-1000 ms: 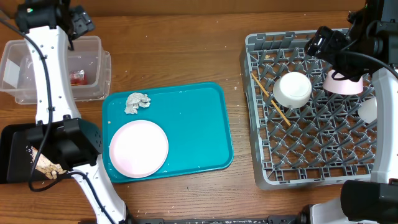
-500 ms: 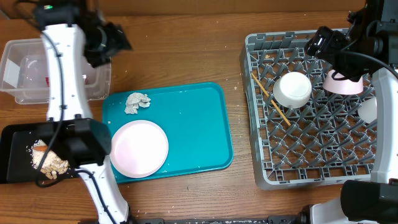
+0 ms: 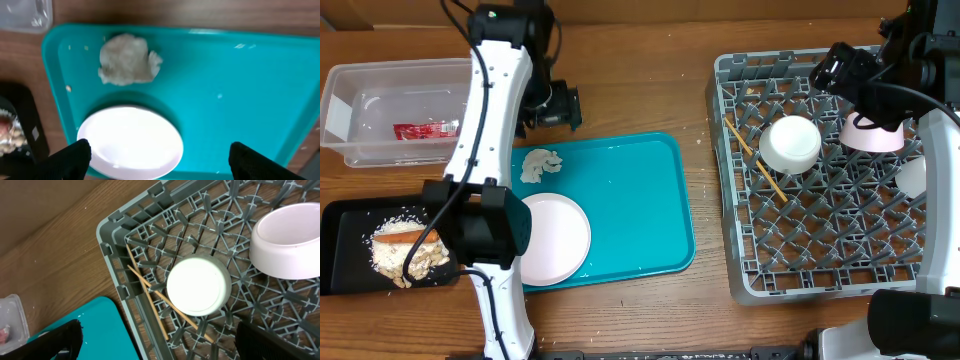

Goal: Sort waste into correct bins and load items into the dishwasher
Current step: 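Reach the left gripper to the white tissue and grasp it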

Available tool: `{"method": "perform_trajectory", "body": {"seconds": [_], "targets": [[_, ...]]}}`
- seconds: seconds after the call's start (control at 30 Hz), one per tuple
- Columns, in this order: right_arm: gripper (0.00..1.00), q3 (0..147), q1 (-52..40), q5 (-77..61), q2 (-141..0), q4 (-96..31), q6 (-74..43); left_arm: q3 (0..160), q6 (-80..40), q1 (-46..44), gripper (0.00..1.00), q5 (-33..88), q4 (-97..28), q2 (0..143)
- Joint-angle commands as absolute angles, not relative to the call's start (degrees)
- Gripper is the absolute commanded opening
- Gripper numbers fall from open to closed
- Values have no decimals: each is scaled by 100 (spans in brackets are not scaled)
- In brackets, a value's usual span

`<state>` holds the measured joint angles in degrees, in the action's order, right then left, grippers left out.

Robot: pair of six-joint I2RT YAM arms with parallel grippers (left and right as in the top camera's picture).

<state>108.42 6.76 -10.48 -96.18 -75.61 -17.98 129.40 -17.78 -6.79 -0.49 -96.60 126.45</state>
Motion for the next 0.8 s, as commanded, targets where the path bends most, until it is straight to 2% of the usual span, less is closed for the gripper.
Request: {"method": "perform_trajectory", "body": {"seconds": [0.0, 0.77], "targets": [[100, 10995, 683, -1031, -9588, -7531, -1806, 12326, -1688, -659, 91, -451, -9668, 12632], [100, 10995, 683, -1031, -9588, -7531, -1806, 9915, -1538, -591, 90, -801, -7166, 12632]]}}
